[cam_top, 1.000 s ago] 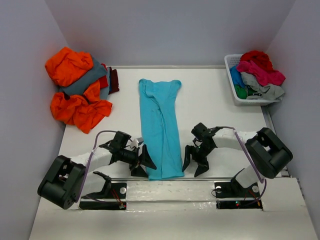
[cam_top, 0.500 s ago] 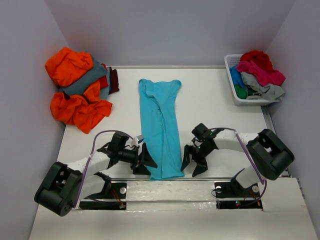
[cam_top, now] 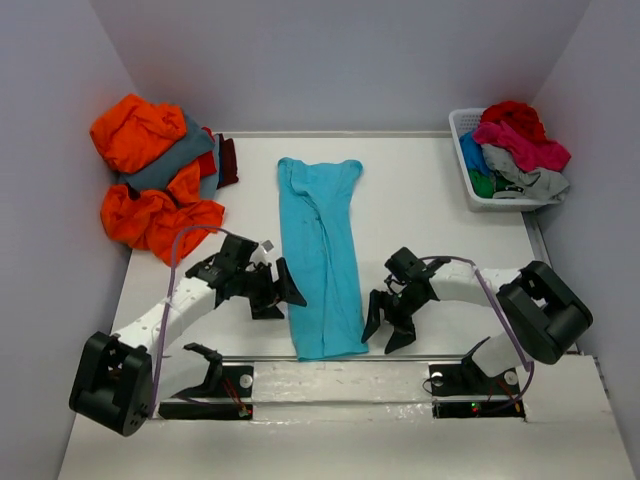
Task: Fold and stack the t-shirts
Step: Pick up the rectangle-folded T-shirt from the center of the board.
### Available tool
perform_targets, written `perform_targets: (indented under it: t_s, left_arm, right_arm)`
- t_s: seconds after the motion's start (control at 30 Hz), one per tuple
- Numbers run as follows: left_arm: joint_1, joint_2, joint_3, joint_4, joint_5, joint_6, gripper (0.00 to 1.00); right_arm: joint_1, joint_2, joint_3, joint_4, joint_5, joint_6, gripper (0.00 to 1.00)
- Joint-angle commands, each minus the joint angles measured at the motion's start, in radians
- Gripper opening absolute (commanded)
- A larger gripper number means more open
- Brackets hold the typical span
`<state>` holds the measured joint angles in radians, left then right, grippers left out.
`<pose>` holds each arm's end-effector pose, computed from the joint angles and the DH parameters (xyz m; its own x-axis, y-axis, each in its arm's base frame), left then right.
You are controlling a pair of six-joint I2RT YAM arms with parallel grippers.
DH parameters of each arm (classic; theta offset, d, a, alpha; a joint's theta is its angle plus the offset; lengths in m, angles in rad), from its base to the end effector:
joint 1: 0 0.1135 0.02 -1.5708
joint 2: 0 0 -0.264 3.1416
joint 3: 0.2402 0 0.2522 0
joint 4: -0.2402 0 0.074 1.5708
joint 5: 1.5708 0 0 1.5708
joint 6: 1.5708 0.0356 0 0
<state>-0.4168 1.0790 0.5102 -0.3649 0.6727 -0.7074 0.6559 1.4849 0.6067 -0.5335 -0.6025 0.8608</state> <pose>0.1690 -0.0991 0.1830 -0.9847 -0.1199 -0.1266 0.0206 0.6410 -0.7673 0.1591 0.1479 0.1243 -0.9451 0.0612 0.3211 0.2195 0.8466 0.4849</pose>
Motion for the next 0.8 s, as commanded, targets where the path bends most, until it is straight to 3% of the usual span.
perform_targets:
  t_s: [0.0,0.2,0.77]
  left_arm:
    - [0.006,0.053,0.097,-0.272,-0.358,0.106,0.85]
    - [-0.049,0.035,0.050,-0.275,-0.446,-0.001,0.85]
    - [-0.181,0.134,-0.053,-0.123,-0.427,-0.107,0.85]
  right_arm:
    - [0.010,0.025,0.004,-0.012,0.162,-0.042,0.74]
    - [0.010,0.023,0.042,-0.045,0.197,-0.051,0.74]
    - [0.010,0.129,0.065,0.050,0.133,-0.063,0.74]
